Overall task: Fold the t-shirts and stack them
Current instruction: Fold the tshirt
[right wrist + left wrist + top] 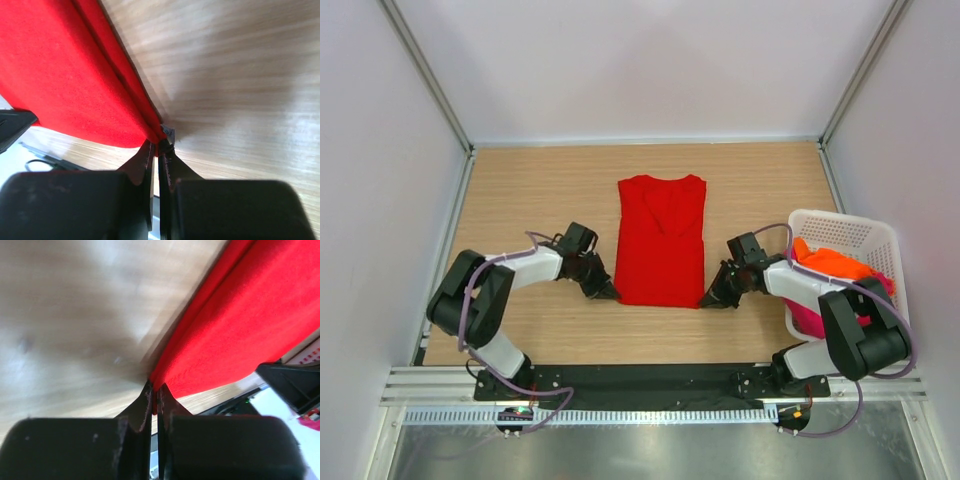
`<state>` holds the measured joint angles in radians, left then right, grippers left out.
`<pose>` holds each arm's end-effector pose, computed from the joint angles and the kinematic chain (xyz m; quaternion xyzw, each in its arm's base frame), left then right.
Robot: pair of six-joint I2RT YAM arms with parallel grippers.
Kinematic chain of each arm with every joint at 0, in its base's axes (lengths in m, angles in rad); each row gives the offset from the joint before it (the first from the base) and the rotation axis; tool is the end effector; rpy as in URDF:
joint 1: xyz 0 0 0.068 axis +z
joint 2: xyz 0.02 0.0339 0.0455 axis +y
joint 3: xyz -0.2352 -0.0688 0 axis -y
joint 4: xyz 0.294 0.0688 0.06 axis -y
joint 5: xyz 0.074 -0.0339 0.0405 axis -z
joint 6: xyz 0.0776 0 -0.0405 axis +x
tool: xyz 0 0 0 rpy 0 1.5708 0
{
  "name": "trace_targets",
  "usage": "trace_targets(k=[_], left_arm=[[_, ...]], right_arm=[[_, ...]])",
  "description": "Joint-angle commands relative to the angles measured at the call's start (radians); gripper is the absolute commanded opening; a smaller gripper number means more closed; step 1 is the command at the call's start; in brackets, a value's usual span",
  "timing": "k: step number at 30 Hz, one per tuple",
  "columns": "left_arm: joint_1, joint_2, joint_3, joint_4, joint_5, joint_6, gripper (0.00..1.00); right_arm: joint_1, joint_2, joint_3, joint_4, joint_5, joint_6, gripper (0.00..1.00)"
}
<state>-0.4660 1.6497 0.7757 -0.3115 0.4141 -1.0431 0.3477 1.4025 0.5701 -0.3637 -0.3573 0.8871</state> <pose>0.2788 -0.1752 0.0266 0.2356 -0.9320 0.2753 0.0017 0.2508 0.1197 0.0318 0.2257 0.9407 0.2485 0.0484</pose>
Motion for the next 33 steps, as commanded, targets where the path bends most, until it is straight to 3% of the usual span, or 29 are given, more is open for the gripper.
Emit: trace_targets(k=[1, 12, 18, 22, 26, 31, 33], left_arm=[[-0.031, -0.094, -0.090, -0.072, -0.103, 0.026, 0.00], [-0.259, -0.500, -0.269, -0.204, -0.222, -0.164, 0.00], [-0.373, -0.689, -0.225, -0.323, -0.320, -0.242, 0.00], [-0.373, -0.696, -0.055, -0.455, -0.403, -0.193, 0.00], [-0.324, -0.611, 0.128, -0.546, -0.442, -0.089, 0.00], [-0.107, -0.443, 0.293, -0.555, -0.316, 0.112, 0.00], [-0.066, -0.386, 0.378, -0.543, -0.295, 0.153, 0.00]], right_arm=[[0.039, -0.065, -0.039, -0.083, 0.106, -0.053, 0.01], [0.270, -0.494, -0.139, -0.314, 0.155, 0.098, 0.01], [0.324, -0.635, -0.069, -0.443, 0.198, 0.116, 0.01], [0.326, -0.588, 0.115, -0.509, 0.245, 0.055, 0.01], [0.298, -0.441, 0.289, -0.508, 0.251, -0.006, 0.01], [0.248, -0.222, 0.498, -0.478, 0.238, -0.074, 0.01], [0.211, -0.165, 0.554, -0.465, 0.228, -0.106, 0.01]])
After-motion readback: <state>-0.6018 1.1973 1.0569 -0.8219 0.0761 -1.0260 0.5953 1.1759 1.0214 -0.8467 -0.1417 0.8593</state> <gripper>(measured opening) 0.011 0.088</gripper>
